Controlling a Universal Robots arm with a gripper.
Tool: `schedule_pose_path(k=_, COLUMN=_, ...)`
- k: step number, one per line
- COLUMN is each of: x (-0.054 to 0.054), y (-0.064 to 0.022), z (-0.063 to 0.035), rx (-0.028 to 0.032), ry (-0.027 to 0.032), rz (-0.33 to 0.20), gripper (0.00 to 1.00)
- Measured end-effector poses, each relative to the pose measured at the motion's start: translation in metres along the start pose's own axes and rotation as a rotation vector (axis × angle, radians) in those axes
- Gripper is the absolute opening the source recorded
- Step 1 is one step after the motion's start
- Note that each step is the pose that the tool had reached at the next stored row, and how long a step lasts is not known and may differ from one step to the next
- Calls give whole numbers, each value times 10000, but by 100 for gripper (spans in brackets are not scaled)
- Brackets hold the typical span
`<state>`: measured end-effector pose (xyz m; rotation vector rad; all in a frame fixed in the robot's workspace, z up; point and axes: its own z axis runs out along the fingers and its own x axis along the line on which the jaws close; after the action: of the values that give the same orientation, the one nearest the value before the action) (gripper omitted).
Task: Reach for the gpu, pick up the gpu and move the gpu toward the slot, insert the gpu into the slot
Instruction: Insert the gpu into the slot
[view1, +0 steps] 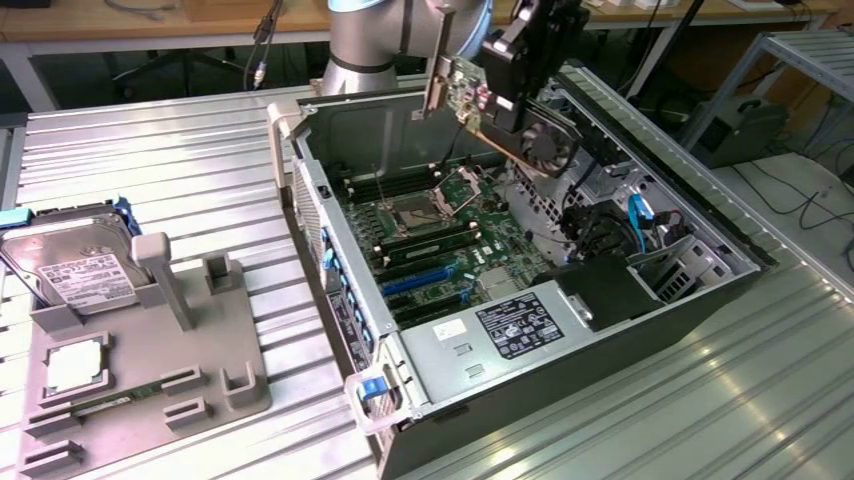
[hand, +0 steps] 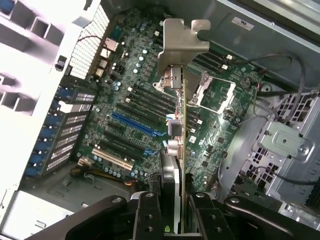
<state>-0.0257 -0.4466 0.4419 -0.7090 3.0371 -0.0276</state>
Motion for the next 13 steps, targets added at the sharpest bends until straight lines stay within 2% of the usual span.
schedule_pose_path(k=7, x=0, y=0, z=1, rx=-27, ry=-34, rz=-1500, gripper=27)
schedule_pose_path(k=9, x=0, y=0, z=2, rx=-40, ry=-49, rz=-2192, gripper=27)
schedule_pose_path(k=13, x=0, y=0, z=3, rx=-53, ry=-65, rz=-2902, gripper=27)
